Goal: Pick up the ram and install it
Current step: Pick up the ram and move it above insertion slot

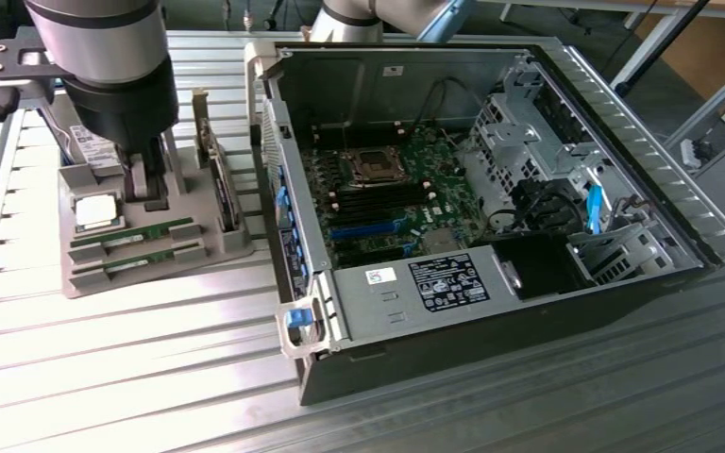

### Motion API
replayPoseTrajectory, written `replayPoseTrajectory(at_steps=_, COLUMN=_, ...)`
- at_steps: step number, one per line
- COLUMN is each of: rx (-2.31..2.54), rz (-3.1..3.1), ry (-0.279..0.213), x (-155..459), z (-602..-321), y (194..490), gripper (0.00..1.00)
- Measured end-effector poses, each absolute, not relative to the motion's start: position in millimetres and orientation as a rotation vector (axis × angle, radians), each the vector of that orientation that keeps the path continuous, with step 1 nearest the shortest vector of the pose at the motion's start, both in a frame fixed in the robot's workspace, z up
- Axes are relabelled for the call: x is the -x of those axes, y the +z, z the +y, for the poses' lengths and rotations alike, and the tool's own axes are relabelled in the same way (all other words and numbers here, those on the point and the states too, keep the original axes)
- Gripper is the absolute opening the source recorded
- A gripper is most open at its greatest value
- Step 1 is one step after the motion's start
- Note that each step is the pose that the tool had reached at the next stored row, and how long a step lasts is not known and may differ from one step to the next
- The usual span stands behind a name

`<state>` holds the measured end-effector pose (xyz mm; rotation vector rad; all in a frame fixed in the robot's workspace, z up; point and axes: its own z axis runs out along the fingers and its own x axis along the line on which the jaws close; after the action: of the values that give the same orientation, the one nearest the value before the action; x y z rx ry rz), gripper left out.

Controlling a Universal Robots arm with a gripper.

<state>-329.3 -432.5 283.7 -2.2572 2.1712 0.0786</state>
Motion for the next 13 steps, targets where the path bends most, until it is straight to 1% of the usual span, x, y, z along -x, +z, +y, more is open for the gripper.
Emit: replayPoseTrajectory(at_steps=13, rx=2.257, rz=2.171, ry=0.079, x=330.0, z=-433.2, y=277.4, gripper=0.22)
